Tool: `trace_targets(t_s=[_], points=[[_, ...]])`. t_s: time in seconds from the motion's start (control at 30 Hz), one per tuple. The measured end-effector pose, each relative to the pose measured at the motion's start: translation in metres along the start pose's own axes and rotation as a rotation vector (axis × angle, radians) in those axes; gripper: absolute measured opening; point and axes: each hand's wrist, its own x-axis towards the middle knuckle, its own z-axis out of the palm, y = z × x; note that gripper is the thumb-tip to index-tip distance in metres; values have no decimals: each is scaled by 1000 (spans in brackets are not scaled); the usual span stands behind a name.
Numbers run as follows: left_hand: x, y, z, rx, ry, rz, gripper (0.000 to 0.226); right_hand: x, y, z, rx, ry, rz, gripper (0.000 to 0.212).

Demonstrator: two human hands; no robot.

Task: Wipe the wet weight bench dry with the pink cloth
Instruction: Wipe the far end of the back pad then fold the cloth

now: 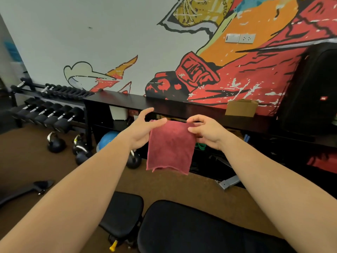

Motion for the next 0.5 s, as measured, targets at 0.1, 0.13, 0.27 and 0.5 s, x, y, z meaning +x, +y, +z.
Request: trace_targets(t_s=[0.1, 0.13, 0.27, 0.5], points=[[-7, 1, -4, 280, -85, 48, 68, 11, 4, 12, -54, 146, -43, 28], [-6, -2, -6, 401, -62, 58, 68, 14, 4, 16, -67, 154, -48, 25], [-3, -12, -19, 773, 137, 149, 60, 15, 6, 35, -357, -4, -29, 43], [-10, -39, -81, 1063, 271, 154, 9, 34, 33, 89, -1057, -44, -254, 19]])
